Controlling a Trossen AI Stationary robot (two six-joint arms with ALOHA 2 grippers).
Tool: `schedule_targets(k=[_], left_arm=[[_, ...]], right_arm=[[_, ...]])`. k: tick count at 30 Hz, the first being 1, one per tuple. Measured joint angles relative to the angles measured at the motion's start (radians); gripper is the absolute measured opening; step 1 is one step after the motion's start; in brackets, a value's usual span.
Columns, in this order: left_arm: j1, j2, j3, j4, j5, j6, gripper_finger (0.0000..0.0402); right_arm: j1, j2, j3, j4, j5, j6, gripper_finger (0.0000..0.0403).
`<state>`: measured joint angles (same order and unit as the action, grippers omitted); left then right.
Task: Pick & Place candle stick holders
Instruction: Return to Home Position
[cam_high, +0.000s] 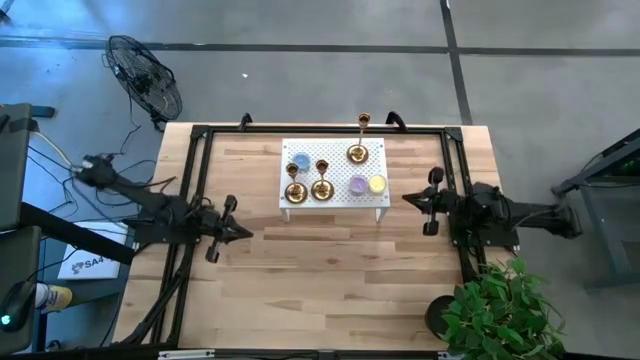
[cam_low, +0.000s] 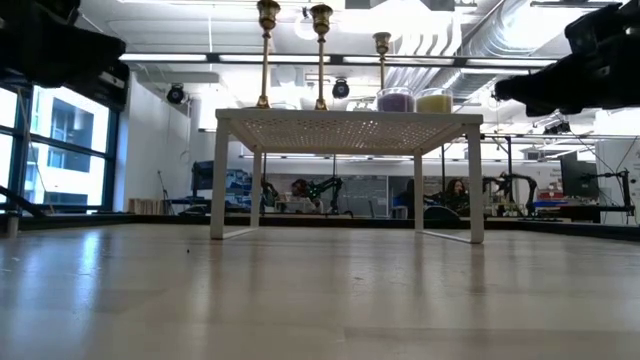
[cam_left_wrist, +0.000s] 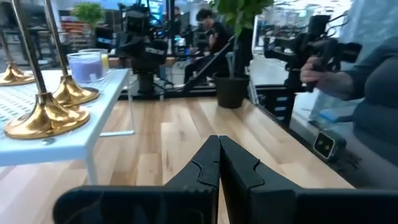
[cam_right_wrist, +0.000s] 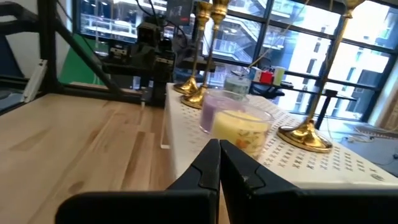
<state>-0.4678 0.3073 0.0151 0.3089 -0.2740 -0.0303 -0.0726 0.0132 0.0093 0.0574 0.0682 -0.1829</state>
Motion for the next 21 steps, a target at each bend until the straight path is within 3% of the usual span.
schedule_targets(k=[5, 11, 17, 21], left_arm=[[0.18, -0.036, 0.0, -0.061, 0.184, -0.01, 0.0], [0.323, -0.036, 0.0, -0.104, 0.319, -0.052, 0.0], [0.409, -0.036, 0.0, -0.098, 0.426, -0.026, 0.0], [0.455, -0.036, 0.0, -0.129, 0.424, -0.007, 0.0]], right_arm=[[-0.07, 0.0, 0.0, 0.001, -0.042, 0.0, 0.0], [-0.124, 0.0, 0.0, -0.012, -0.076, 0.006, 0.0], [-0.159, 0.0, 0.0, -0.001, -0.079, 0.0, 0.0], [-0.179, 0.001, 0.0, -0.029, -0.075, -0.001, 0.0]])
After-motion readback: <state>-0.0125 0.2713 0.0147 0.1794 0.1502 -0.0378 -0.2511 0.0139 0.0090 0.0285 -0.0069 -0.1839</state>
